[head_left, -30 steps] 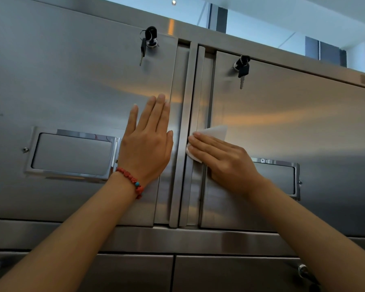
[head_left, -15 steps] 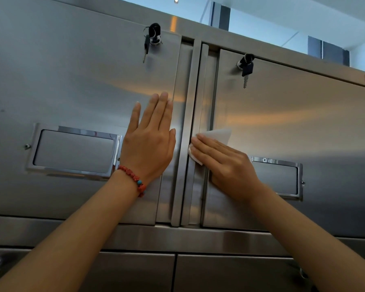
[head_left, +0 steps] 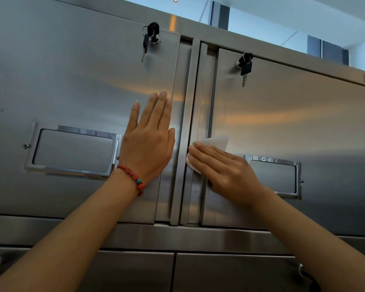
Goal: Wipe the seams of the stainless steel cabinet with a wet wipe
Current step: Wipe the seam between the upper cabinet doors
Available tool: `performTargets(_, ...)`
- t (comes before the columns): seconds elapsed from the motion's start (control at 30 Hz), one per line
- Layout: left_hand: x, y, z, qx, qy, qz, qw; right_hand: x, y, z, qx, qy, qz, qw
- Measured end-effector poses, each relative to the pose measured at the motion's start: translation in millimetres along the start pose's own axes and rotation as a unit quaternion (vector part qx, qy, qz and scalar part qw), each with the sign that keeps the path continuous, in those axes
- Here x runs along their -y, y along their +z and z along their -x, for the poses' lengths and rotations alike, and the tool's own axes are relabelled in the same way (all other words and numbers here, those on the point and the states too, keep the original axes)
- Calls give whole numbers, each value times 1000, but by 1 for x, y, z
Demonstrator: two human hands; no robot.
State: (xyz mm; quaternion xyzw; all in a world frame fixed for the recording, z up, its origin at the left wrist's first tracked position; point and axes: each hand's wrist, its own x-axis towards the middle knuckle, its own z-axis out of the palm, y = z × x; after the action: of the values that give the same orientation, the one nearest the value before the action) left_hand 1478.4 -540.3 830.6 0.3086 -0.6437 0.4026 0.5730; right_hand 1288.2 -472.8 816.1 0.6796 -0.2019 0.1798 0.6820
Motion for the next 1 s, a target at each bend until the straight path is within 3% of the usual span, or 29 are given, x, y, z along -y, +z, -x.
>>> performTargets(0.23,0,1,0,-8,1,3,1000,1,4,-5,-34,37,1,999)
performTargets(0.47,0,1,0,-5,-1,10,1000,3,2,2,-9,-1,1,1000)
performTargets(1.0,0,0,0,-5,-2,11,1000,14,5,3,-29,54,-11,998)
